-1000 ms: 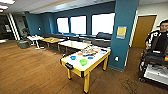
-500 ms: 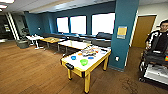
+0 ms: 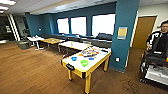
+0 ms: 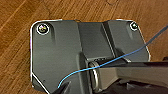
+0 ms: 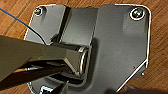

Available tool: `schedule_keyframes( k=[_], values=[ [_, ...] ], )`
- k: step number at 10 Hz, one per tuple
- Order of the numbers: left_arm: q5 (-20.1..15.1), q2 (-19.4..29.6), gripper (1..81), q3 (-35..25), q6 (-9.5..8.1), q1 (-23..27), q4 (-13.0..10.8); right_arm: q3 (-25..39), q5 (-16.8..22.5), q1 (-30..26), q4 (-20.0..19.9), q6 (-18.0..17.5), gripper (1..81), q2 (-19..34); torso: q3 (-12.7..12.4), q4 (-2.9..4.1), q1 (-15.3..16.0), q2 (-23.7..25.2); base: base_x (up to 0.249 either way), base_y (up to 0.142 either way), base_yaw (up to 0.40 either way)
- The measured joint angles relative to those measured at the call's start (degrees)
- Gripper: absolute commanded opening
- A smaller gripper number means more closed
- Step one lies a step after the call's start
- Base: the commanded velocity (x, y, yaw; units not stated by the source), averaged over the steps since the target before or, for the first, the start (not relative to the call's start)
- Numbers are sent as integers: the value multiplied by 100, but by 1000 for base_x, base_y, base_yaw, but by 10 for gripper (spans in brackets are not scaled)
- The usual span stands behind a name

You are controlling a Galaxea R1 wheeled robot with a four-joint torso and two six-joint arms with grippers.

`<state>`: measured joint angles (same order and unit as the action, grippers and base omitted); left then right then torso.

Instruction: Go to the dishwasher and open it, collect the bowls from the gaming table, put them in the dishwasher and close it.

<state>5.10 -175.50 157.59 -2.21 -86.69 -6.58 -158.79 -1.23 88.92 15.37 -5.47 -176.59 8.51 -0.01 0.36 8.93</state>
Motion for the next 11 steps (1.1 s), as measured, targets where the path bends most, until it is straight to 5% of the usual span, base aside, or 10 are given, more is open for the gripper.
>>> schedule_keyframes(
  k=[5, 11],
  values=[
    [2, 44, 811, 32, -2, 77, 2, -9, -13, -57, 0, 5, 811, -41, 2, 0, 7, -5, 108, 0, 0],
    [17, 44, 811, 33, -2, 88, 2, -9, -17, -80, 0, 5, 811, -54, 2, 0, 7, -5, 92, 60, 0]
  ],
)
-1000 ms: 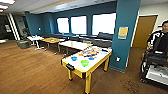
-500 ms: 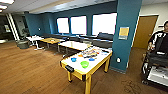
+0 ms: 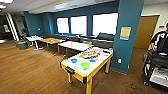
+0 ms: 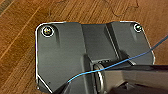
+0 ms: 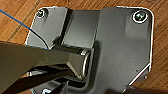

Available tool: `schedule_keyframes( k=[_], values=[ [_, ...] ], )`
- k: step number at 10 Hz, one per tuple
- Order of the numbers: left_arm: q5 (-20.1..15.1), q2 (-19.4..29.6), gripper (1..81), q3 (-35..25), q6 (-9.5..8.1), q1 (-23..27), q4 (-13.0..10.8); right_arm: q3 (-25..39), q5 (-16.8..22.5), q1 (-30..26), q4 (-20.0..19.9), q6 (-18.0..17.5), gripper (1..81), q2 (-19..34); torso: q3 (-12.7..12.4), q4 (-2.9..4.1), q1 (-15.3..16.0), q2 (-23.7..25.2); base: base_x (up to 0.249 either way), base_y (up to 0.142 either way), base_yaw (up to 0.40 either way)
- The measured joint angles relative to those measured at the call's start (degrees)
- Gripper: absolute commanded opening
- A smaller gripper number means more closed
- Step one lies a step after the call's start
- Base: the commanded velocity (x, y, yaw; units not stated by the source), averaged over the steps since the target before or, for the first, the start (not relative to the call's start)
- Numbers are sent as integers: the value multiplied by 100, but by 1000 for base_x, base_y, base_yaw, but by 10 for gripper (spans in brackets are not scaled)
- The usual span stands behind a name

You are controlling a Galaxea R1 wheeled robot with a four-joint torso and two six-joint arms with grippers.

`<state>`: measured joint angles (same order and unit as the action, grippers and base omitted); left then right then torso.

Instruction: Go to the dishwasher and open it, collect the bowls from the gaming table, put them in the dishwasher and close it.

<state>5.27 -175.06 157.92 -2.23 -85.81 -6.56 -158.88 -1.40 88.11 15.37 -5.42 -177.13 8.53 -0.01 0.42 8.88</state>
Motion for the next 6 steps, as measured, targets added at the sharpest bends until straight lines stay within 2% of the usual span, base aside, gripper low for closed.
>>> schedule_keyframes(
  k=[5, 6],
  values=[
    [-10, 9, 811, 2, 2, -24, 0, 0, -2, 11, 0, 0, 811, -11, 0, 0, -2, 0, 87, 0, 0],
    [-10, 13, 811, 5, 0, -13, 0, 0, -2, 2, 0, 0, 811, -13, 0, 0, -2, 0, 85, 61, 0]
  ],
)
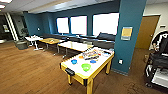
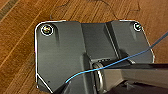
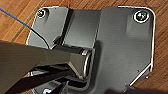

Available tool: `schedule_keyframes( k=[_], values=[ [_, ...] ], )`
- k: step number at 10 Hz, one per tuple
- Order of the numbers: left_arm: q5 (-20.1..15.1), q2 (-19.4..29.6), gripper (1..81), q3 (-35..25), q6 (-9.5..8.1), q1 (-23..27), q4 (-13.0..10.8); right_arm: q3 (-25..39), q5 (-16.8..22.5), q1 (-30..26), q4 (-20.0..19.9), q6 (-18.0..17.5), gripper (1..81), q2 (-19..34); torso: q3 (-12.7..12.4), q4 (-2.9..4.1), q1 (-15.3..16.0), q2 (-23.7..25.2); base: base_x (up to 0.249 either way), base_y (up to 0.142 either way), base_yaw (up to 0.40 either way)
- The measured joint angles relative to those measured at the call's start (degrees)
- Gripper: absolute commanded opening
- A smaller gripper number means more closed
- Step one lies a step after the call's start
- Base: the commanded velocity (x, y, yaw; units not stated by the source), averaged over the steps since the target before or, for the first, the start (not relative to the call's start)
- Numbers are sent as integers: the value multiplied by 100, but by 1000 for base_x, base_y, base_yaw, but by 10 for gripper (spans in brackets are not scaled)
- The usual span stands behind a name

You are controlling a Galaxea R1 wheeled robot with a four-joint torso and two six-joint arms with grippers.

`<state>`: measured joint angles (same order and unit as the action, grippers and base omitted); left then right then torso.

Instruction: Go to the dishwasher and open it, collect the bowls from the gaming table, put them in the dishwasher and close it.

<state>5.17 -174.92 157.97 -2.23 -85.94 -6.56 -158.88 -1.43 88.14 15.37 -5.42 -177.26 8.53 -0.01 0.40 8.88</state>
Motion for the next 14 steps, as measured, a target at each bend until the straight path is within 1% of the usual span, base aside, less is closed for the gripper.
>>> schedule_keyframes(
  k=[6, 13, 14],
  values=[
    [0, -2, 811, -5, 0, 15, 0, 0, 5, -2, 0, 0, 811, 13, 0, 0, 0, 0, 81, 61, 0],
    [4, -11, 811, -5, 0, 20, 2, 0, 0, -5, 0, 0, 811, 2, 0, 0, 0, 0, 80, 0, 0],
    [0, -11, 811, -5, 0, 6, 2, 0, 0, -2, 0, 0, 811, 4, 0, 0, 0, 0, 79, 75, 0]
  ],
)
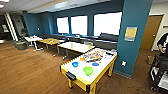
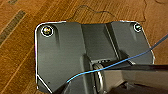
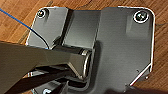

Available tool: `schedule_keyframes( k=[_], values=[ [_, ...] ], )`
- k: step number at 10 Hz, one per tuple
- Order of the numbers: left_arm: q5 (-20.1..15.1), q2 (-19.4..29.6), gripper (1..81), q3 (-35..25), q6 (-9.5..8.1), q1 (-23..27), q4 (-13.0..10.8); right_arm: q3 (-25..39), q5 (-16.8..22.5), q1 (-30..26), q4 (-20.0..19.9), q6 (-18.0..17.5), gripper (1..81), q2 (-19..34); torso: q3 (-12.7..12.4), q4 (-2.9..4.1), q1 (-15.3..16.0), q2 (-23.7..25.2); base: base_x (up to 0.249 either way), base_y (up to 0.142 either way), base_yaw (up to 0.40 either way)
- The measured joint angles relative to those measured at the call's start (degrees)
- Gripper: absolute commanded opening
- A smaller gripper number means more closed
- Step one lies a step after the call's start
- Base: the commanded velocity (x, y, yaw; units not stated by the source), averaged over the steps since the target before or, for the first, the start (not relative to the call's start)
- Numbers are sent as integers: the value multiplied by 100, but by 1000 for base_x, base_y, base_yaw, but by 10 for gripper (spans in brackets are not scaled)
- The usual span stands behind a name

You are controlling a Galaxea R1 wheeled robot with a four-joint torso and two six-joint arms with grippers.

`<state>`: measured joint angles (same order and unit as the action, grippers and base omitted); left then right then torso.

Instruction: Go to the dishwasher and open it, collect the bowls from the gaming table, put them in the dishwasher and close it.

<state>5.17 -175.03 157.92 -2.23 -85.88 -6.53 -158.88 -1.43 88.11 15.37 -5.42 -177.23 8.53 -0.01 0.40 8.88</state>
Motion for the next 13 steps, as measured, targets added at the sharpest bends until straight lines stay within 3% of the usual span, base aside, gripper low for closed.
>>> schedule_keyframes(
  k=[13],
  values=[
    [1, 11, 811, 0, 0, 11, 0, 0, -2, -2, 0, 5, 811, 7, 0, 0, 2, 0, 80, 78, 0]
  ],
)
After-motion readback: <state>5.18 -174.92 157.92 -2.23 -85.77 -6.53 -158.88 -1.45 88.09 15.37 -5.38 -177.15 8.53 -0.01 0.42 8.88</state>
